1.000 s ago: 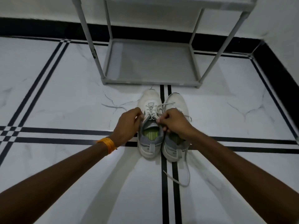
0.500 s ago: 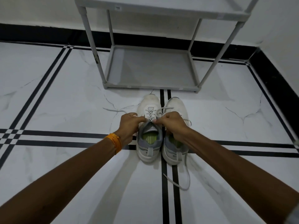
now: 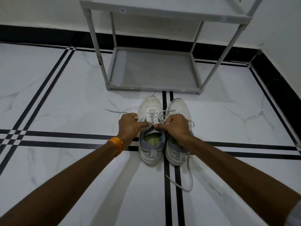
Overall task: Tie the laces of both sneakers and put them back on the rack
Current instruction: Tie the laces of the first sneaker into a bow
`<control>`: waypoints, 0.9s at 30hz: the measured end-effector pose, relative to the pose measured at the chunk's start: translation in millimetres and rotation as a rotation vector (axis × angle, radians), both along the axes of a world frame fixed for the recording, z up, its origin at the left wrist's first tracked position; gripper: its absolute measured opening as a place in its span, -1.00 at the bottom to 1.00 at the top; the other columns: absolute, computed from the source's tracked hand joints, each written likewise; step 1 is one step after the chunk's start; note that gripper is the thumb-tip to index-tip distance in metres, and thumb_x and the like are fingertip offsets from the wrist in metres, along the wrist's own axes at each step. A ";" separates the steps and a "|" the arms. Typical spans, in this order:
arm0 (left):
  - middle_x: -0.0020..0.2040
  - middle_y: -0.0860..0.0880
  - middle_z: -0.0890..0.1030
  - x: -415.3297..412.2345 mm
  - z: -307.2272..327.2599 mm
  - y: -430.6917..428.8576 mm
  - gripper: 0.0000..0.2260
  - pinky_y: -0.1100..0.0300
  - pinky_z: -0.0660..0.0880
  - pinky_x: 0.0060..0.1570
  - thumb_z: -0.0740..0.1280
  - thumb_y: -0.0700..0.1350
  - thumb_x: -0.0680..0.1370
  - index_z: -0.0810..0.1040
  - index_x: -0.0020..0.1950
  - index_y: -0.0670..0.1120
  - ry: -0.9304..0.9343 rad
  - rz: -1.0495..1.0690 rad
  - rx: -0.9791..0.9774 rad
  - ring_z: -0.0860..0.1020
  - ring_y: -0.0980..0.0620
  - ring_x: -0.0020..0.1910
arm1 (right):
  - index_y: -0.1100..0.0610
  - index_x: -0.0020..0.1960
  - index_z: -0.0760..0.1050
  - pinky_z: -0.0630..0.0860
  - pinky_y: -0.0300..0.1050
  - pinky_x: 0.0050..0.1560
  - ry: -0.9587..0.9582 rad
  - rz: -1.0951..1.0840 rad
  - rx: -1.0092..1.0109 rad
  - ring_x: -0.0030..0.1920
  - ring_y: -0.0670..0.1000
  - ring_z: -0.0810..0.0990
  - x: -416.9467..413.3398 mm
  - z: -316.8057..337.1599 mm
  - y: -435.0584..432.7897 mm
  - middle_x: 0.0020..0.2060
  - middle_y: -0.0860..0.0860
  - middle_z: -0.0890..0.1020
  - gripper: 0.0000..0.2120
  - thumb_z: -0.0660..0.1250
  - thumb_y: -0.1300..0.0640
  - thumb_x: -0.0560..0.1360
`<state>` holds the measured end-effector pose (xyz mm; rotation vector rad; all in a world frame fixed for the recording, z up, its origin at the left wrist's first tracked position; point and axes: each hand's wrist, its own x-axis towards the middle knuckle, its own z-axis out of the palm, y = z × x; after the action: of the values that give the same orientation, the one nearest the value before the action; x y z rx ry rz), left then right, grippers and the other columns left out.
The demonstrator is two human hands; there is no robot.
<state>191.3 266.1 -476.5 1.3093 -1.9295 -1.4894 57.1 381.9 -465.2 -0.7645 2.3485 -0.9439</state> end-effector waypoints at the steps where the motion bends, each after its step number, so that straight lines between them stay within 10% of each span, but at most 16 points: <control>1: -0.43 0.02 0.44 3.1 8.6 -5.9 -0.56 0.25 0.38 -0.46 0.61 -0.13 0.29 0.31 -0.41 -0.07 0.017 -0.068 -0.026 0.49 0.03 -0.37 | 0.11 -0.42 0.45 0.34 -0.18 -0.44 0.004 0.076 0.029 -0.47 -0.05 0.41 -3.3 10.2 2.1 -0.51 0.00 0.49 -0.60 0.58 -0.09 0.30; 10: -0.14 -0.04 0.59 -4.6 145.0 -12.2 -0.75 0.02 0.57 -0.19 0.39 0.05 0.52 0.55 -0.15 -0.14 0.013 -0.773 -0.722 0.55 0.03 -0.25 | 0.11 -0.33 0.47 0.35 -0.22 -0.44 0.011 0.466 -0.042 -0.51 -0.09 0.46 -45.2 167.9 -19.4 -0.47 0.00 0.53 -0.67 0.34 -0.01 0.55; 16: -0.03 -0.06 0.62 -42.7 171.2 -15.3 -0.80 0.10 0.51 -0.12 0.27 0.04 0.58 0.57 0.02 -0.06 -0.482 -1.029 -1.236 0.56 -0.05 -0.12 | 0.22 -0.24 0.53 0.49 -0.27 -0.34 0.329 0.609 -0.136 -0.44 -0.11 0.55 -27.3 209.9 -43.8 -0.36 0.05 0.61 -0.68 0.33 0.01 0.56; 21: -0.36 0.00 0.46 -58.7 193.0 -24.5 -0.70 0.19 0.31 -0.32 0.32 0.02 0.56 0.49 -0.31 -0.10 -0.358 -0.902 -0.662 0.41 0.04 -0.37 | 0.11 0.19 0.51 0.60 -0.15 -0.26 0.225 0.343 -0.257 -0.21 -0.04 0.64 -34.7 188.0 -29.8 0.06 0.00 0.58 -0.73 0.33 0.25 0.50; 27: -0.43 0.04 0.42 -47.4 191.8 -18.9 -0.80 0.28 0.25 -0.48 0.33 -0.09 0.53 0.57 -0.29 -0.08 -0.226 -0.839 -0.180 0.30 0.11 -0.48 | 0.20 0.06 0.62 0.53 -0.17 -0.10 -0.329 0.430 -0.214 -0.14 -0.07 0.62 -34.0 165.8 -6.2 -0.15 0.10 0.68 -0.77 0.30 0.36 0.46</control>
<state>143.9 247.2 -284.7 0.6068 -2.8966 -1.4673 23.1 375.7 -299.4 -1.0548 1.7272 -1.0415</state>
